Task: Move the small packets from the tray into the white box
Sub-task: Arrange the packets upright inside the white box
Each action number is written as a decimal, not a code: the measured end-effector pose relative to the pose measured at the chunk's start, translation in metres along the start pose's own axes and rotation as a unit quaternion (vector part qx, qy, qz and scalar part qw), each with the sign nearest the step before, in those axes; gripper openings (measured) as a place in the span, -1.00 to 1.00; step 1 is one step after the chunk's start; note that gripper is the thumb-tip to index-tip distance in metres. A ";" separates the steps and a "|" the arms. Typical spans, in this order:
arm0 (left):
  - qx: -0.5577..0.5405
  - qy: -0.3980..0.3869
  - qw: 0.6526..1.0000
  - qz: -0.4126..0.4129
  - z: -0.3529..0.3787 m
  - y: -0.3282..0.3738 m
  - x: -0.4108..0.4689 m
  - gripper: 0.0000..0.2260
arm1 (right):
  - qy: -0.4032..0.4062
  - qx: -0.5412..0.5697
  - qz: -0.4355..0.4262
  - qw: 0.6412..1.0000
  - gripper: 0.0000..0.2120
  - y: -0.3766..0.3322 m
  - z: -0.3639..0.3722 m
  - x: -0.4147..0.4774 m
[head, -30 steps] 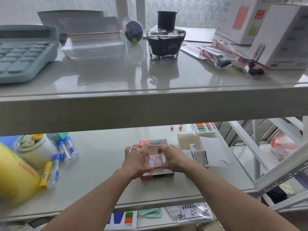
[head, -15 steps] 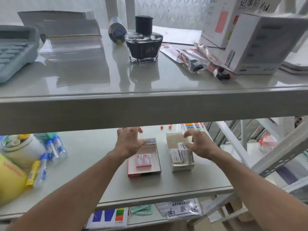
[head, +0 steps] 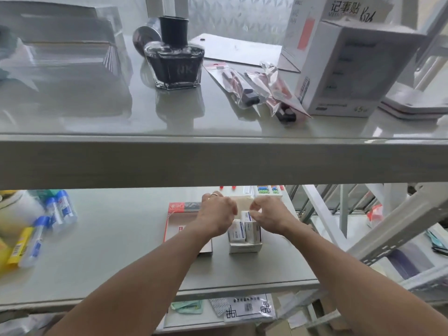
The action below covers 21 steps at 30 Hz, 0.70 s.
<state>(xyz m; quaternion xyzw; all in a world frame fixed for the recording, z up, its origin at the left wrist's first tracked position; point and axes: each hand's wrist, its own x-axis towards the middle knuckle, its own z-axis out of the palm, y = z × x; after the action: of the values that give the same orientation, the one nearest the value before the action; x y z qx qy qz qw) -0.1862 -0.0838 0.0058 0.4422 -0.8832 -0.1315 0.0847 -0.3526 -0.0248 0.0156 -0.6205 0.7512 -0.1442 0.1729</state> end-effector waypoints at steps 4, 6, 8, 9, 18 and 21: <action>0.063 -0.093 0.994 -0.004 0.008 -0.001 0.004 -0.78 | -0.048 -0.093 0.039 0.994 -0.84 -0.011 0.009 0.016; 0.076 -0.114 0.991 -0.005 0.009 -0.002 0.004 -0.76 | -0.055 -0.129 0.049 0.989 -0.84 -0.013 0.013 0.022; 0.081 -0.129 0.988 -0.009 0.009 -0.003 0.003 -0.74 | -0.054 -0.139 0.063 0.987 -0.80 -0.015 0.016 0.026; 0.079 -0.137 0.987 -0.010 0.009 -0.004 0.002 -0.73 | -0.052 -0.139 0.072 0.986 -0.77 -0.016 0.017 0.029; 0.073 -0.203 0.976 -0.018 0.014 -0.010 -0.002 -0.65 | -0.008 -0.067 0.117 0.991 -0.92 -0.005 0.026 0.041; 0.076 -0.222 0.972 -0.021 0.013 -0.009 -0.004 -0.64 | 0.004 -0.065 0.111 0.992 -0.91 0.000 0.029 0.042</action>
<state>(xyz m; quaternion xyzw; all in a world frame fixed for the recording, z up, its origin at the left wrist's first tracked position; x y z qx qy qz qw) -0.1808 -0.0837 -0.0098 0.4254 -0.8780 -0.1608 -0.1495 -0.3475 -0.0662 -0.0138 -0.5429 0.8238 -0.0774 0.1439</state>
